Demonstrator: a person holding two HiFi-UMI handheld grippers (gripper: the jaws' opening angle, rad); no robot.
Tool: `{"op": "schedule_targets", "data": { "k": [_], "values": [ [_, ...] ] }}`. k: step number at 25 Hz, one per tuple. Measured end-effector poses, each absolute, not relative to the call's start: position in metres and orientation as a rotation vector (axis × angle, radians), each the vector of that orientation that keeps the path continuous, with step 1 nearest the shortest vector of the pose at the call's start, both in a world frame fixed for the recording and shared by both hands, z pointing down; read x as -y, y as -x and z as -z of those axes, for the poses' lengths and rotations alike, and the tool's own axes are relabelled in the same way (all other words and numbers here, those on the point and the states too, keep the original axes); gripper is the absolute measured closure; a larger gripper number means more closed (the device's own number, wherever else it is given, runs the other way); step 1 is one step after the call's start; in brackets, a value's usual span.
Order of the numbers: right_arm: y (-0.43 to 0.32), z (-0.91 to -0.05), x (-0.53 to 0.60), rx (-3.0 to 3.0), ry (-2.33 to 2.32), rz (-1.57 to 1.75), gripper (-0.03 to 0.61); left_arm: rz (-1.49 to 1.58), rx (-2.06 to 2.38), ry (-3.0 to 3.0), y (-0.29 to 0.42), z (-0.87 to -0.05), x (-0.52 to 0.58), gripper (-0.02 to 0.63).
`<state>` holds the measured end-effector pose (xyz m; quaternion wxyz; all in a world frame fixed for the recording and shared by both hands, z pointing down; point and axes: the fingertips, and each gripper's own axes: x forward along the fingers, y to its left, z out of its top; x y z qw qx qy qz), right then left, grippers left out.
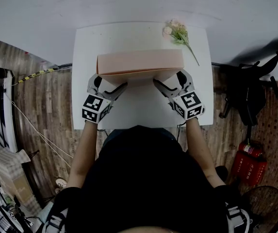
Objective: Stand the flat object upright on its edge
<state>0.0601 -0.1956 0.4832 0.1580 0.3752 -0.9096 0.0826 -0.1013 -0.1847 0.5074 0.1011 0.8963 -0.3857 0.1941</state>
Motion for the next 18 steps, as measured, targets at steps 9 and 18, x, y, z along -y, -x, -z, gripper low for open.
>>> {"op": "schedule_targets", "data": {
  "k": [9, 18],
  "values": [
    [-0.061, -0.4842, 0.1942, 2.621, -1.039, -0.236, 0.181, -0.562, 1.119, -2.668, 0.0999, -0.5063, 0.1851, 0.147],
    [-0.0619, -0.4835, 0.1949, 2.627, -1.038, -0.235, 0.173, -0.515, 1.151, -2.678, 0.1033, -0.4985, 0.1878, 0.123]
  ]
}}
